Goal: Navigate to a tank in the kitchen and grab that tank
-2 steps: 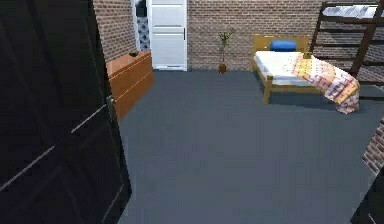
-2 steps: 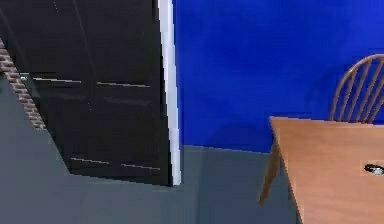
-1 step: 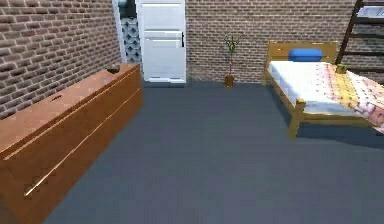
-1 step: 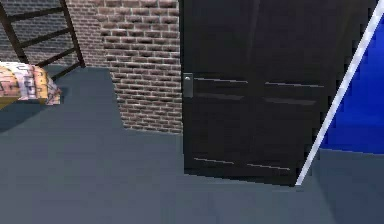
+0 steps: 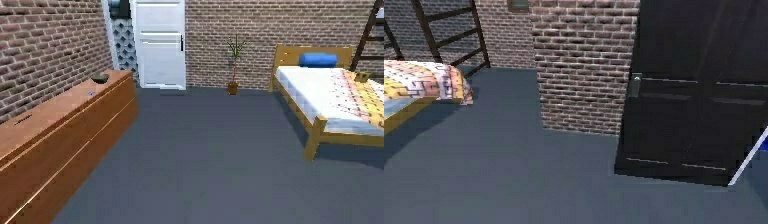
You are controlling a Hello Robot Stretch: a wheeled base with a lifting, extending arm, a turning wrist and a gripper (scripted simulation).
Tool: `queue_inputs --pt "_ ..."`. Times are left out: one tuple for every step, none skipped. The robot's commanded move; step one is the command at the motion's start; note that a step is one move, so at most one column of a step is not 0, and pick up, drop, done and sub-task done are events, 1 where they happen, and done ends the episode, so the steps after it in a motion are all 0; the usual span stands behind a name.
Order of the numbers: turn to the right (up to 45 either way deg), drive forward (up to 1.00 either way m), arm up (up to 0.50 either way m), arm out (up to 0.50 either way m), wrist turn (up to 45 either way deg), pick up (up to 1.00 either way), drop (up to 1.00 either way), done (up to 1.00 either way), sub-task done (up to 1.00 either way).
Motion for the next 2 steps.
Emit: queue_inputs --pt "-3.0 0.00 0.00 0.00 0.0 0.00 0.00 0.00 0.00" --pt "0.0 1.00 0.00 0.00 0.0 0.00 0.00 0.00 0.00"
